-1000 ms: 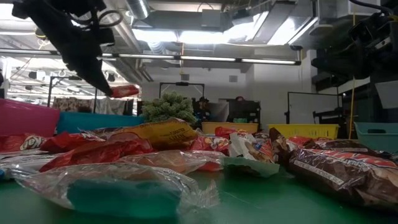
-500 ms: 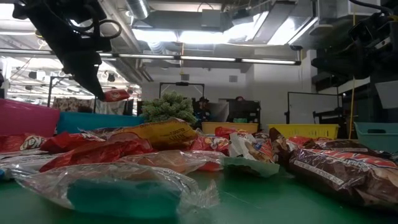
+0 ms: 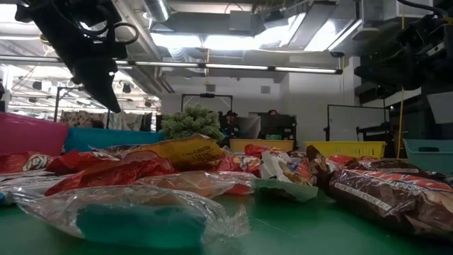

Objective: Sort candy
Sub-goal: Put the brown chocolate into the red bin

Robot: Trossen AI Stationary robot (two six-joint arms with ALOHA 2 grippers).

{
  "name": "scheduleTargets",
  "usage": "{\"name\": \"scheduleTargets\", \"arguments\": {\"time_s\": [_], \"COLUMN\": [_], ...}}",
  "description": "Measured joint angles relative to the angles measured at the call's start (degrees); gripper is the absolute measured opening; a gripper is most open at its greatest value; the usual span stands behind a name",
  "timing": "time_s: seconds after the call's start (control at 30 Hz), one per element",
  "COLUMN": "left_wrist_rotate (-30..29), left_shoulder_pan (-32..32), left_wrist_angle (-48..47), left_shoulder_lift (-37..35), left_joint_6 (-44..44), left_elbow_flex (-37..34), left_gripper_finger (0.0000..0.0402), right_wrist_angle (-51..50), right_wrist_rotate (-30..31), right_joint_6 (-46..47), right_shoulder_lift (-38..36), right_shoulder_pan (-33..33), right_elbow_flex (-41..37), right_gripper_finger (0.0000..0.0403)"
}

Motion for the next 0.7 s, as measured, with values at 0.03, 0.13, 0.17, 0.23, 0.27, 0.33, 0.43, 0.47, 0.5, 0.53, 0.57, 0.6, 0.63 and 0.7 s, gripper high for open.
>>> {"name": "scheduleTargets", "arguments": {"time_s": [0.03, 0.13, 0.17, 0.23, 0.27, 0.33, 0.43, 0.47, 0.5, 0.53, 0.57, 0.6, 0.63, 0.7], "left_wrist_rotate": [1.50, 7.12, 9.10, 12.76, 14.31, 16.46, 16.91, 16.93, 16.94, 16.93, 16.92, 16.90, 16.84, 16.79], "left_shoulder_pan": [0.00, -0.02, -0.06, -0.37, -0.64, -1.50, -3.58, -4.29, -5.03, -5.73, -6.43, -7.03, -7.55, -8.44], "left_wrist_angle": [0.94, 5.23, 7.01, 10.94, 12.85, 16.52, 20.55, 21.46, 22.32, 22.72, 22.64, 22.52, 22.57, 22.52], "left_shoulder_lift": [0.00, 0.00, 0.00, 0.00, 0.00, 0.14, 1.01, 1.47, 2.17, 2.94, 3.76, 4.72, 5.75, 7.90], "left_joint_6": [-1.05, -3.74, -4.82, -6.33, -6.71, -7.31, -7.32, -7.31, -7.31, -7.31, -7.31, -7.31, -7.31, -7.28], "left_elbow_flex": [0.00, 0.00, 0.00, 0.00, 0.00, 0.00, 0.00, 0.00, 0.00, 0.00, 0.00, 0.00, 0.00, 0.00], "left_gripper_finger": [0.0124, 0.0141, 0.0146, 0.0151, 0.0152, 0.0153, 0.0153, 0.0153, 0.0153, 0.0153, 0.0154, 0.0154, 0.0154, 0.0154], "right_wrist_angle": [0.00, 0.00, 0.00, 0.00, 0.00, 0.00, 0.00, 0.00, 0.00, 0.00, 0.00, 0.00, 0.00, 0.00], "right_wrist_rotate": [0.00, 0.00, 0.00, 0.00, 0.00, 0.00, 0.00, 0.00, 0.00, 0.00, 0.00, 0.00, 0.00, 0.00], "right_joint_6": [0.00, 0.00, 0.00, 0.00, 0.00, 0.00, 0.00, 0.00, 0.00, 0.00, 0.00, 0.00, 0.00, 0.00], "right_shoulder_lift": [-0.01, -0.01, -0.01, -0.01, 0.00, -0.01, -0.01, -0.01, 0.01, -0.01, 0.00, -0.01, 0.00, -0.01], "right_shoulder_pan": [0.02, 0.00, 0.01, 0.01, 0.01, 0.00, 0.02, 0.02, 0.01, 0.01, 0.00, 0.01, 0.01, 0.00], "right_elbow_flex": [0.00, 0.00, 0.00, 0.00, 0.00, 0.00, 0.00, 0.00, 0.00, 0.00, 0.00, 0.00, 0.00, 0.00], "right_gripper_finger": [0.0001, 0.0001, 0.0001, 0.0001, 0.0001, 0.0001, 0.0001, 0.0001, 0.0001, 0.0001, 0.0001, 0.0001, 0.0001, 0.0001]}}
